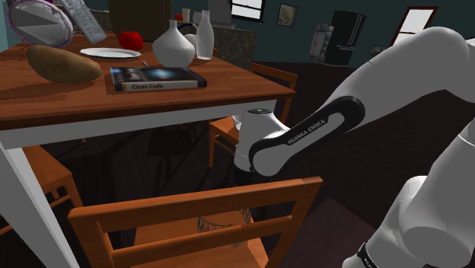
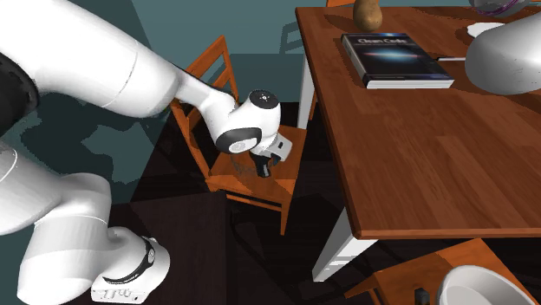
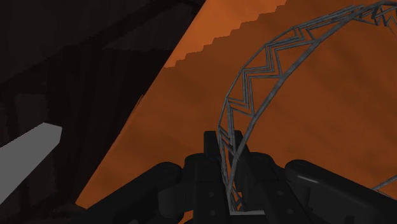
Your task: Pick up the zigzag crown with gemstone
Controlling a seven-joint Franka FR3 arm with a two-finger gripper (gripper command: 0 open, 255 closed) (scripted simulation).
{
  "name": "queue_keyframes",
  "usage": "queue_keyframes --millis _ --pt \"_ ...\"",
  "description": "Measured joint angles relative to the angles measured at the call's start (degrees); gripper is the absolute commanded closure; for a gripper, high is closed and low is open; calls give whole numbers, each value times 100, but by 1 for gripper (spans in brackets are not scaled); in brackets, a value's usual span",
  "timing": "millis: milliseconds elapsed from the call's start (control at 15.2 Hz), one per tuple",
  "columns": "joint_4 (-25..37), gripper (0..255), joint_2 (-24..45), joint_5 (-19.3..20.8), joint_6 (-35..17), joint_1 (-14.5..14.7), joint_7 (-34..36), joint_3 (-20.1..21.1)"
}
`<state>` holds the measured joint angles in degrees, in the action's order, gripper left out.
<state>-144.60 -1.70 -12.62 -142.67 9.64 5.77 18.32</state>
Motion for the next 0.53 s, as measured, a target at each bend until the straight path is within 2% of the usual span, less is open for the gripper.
queue_keyframes --millis 528 --pt "167 255 -493 -63 652 -3 2 -30"
